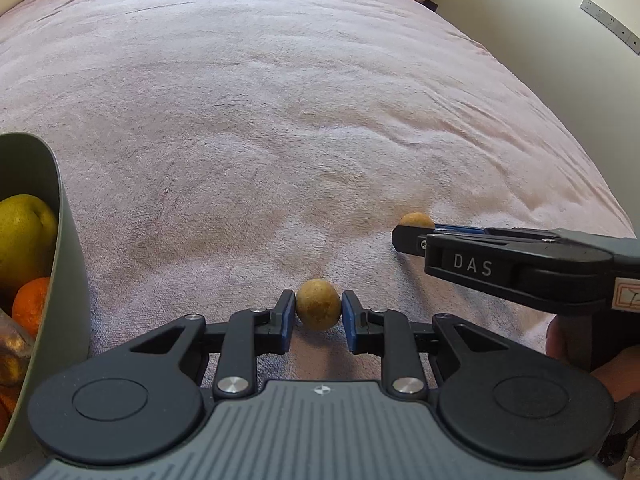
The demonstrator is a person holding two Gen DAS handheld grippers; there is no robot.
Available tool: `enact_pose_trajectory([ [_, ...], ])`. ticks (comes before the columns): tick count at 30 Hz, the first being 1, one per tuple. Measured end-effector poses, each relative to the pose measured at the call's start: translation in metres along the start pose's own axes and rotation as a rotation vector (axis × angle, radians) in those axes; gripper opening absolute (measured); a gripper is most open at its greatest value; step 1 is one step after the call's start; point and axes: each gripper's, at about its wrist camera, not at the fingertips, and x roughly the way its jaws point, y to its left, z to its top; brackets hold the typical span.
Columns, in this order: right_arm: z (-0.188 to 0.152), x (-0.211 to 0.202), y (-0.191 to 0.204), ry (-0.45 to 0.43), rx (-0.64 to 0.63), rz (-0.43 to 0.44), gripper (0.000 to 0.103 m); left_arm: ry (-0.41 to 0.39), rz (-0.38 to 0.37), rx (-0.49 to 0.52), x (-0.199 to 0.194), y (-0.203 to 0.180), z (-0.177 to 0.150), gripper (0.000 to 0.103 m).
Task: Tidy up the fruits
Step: 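Carry both small brown fruits over the green bowl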
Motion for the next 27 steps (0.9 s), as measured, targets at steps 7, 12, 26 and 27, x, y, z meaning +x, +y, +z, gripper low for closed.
enact_pose_trajectory([
  [7,0.0,0.001,0.005,0.003,-0.034,-0.014,0.023,0.0,0.008,-0.009,-0.002,0.002,0.001,0.027],
  [12,0.004,-0.008,0.01,-0.015,-0.035,0.002,0.023,-0.027,0.025,-0.016,-0.014,0.004,0.003,0.027],
  [26,0.02,-0.059,0.051,-0.154,-0.126,0.054,0.023,-0.191,0.08,-0.035,-0.083,0.012,0.019,0.027],
  [27,0.02,-0.063,0.054,-0.165,-0.131,0.062,0.023,-0.203,0.084,-0.038,-0.088,0.013,0.02,0.027],
])
